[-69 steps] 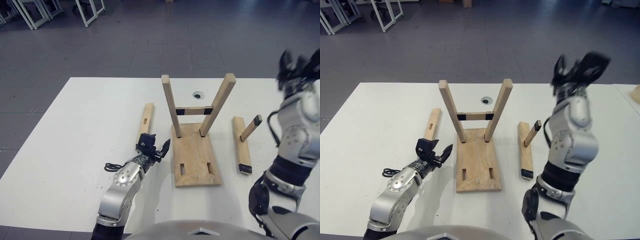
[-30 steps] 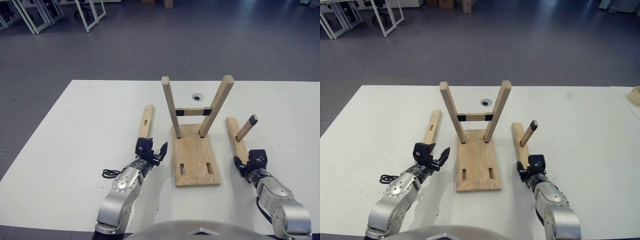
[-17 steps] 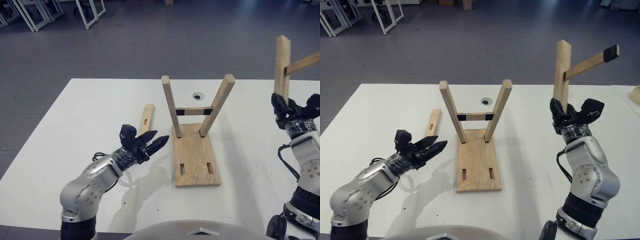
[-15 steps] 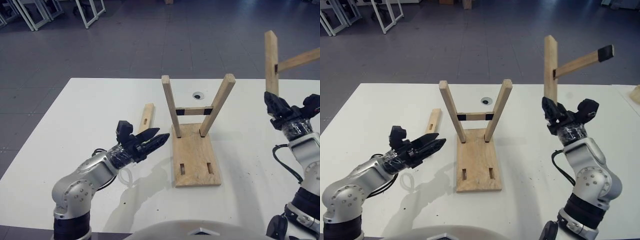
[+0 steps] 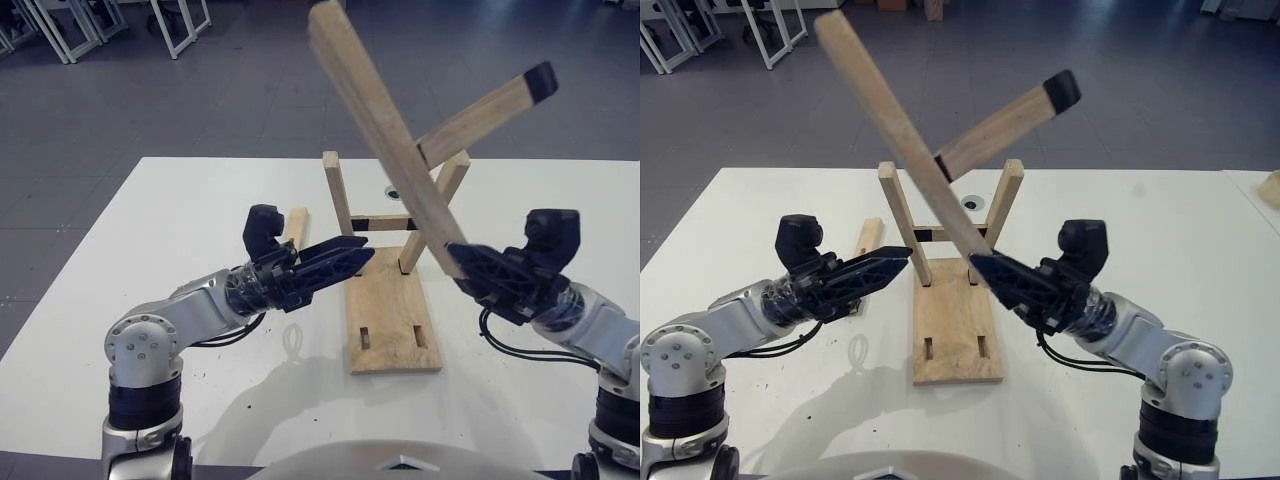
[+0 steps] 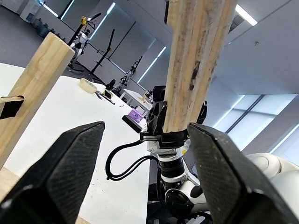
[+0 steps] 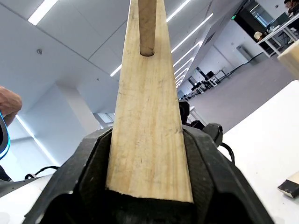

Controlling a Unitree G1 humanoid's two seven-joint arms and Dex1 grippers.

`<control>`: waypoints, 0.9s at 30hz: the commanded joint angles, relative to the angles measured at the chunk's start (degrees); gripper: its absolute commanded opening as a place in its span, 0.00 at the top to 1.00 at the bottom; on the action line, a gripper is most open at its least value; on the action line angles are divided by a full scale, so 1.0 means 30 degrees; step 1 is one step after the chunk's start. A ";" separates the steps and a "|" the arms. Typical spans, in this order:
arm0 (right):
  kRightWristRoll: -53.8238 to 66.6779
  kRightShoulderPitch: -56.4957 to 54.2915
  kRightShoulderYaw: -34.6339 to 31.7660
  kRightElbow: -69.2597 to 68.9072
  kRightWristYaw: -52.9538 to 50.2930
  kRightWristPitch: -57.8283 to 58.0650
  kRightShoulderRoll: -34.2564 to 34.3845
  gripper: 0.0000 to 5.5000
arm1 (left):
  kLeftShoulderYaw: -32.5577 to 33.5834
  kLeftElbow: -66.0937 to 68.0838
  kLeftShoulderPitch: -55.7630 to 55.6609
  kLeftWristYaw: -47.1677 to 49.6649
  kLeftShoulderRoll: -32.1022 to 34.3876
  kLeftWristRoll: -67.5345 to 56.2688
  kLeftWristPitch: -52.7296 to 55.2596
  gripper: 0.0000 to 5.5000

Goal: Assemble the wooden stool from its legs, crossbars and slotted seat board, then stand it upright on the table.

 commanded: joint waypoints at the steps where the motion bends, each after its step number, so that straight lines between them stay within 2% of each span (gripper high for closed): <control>1: -0.1568 -0.0412 0.1117 0.0328 0.1409 0.0067 -0.0822 0.63 | -0.0545 0.0093 -0.0367 0.0348 0.0598 -0.0645 0.0093 0.40; 15: -0.8019 0.0078 0.5095 -0.0559 0.4937 -0.1268 -0.1038 0.63 | -0.1743 0.0360 -0.0881 0.0563 0.1079 -0.2480 -0.0246 0.40; 21: -0.9269 -0.0069 0.5150 -0.0443 0.5762 -0.1632 -0.1417 0.63 | -0.1933 0.0377 -0.0685 0.0383 0.2139 -0.3684 0.0240 0.57; 27: -1.0078 -0.0425 0.5037 -0.0307 0.5825 -0.2009 -0.1592 0.63 | -0.2036 0.0871 -0.0965 0.0658 0.2362 -0.4708 -0.0186 0.58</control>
